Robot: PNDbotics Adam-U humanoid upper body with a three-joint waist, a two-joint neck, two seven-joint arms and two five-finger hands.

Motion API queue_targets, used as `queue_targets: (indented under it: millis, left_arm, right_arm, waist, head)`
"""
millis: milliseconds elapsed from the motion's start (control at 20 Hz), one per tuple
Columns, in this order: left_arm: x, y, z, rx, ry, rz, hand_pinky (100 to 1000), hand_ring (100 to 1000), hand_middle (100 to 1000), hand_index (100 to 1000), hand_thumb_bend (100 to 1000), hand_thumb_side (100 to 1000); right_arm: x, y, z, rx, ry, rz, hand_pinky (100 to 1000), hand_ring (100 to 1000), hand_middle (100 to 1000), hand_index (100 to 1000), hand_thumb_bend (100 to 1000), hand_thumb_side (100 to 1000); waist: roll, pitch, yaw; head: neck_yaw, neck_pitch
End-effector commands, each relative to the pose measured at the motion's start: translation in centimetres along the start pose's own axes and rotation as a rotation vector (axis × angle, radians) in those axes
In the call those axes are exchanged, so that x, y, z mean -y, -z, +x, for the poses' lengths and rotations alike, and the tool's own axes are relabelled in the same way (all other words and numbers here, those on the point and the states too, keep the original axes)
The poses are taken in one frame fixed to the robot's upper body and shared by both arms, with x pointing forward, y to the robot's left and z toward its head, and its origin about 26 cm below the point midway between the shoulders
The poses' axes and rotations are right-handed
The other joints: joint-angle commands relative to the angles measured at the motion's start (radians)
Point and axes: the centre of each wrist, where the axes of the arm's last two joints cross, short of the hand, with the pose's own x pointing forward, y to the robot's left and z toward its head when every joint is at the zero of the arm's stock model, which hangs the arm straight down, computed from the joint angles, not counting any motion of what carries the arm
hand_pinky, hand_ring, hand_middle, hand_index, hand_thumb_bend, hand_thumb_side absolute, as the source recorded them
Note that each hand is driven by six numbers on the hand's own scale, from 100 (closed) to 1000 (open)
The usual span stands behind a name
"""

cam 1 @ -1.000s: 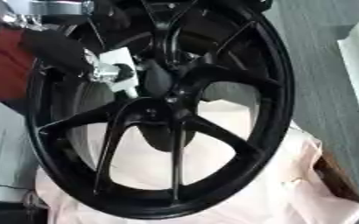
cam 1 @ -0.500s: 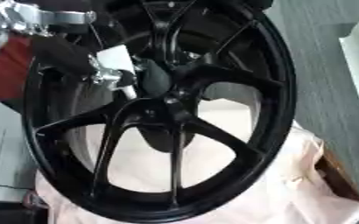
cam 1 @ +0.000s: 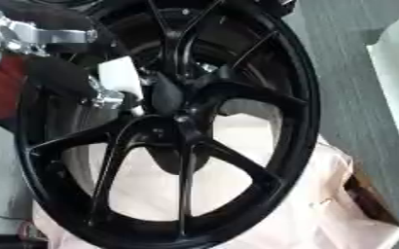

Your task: Pull the pin out of the wheel hub.

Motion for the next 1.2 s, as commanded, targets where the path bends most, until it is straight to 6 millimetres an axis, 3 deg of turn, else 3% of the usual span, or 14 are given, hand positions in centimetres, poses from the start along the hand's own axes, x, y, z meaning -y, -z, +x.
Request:
queue_targets:
  millis: [50,350,700,1200]
  left_arm:
    - [-0.4,-0.9,-0.5,-0.074,-0.025,-0.054,880,843,763,881,471,709]
    - [-0.4,-1.3,-1.1,-0.076,-0.029,-0.047,873,840,762,883,399,675]
    - [-1.4,-2.1,-0.1,-0.041,-0.044,-0.002,853,839,760,879,333,664]
    - [-1.5,-1.7,0.5,-0.019,-0.034,-0.008,839,798,662,822,358,639]
  right_arm:
    - [0.1,0.2,0.3,0.01,0.007,0.0,764,789,685,841,100,606]
    - [0.0,0.1,0.3,0.006,0.011,-0.004,765,790,686,841,100,605]
    - [-0.1,0.1,0.3,0.001,0.009,-0.001,765,791,687,842,100,605]
    - [-0.2,0.1,0.4,0.0,0.014,0.0,767,793,689,843,100,605]
  waist:
    - [-0.005,-0.017,-0.001]
    - [-0.007,-0.018,-0.001]
    - [-0.009,-0.019,-0.001]
    - [-0.006,-0.019,-0.004]
  head:
    - [-0.005,-0.016]
    - [-0.003,-0.02]
    - [-0.003,-0.024]
    - [0.001,-0.026]
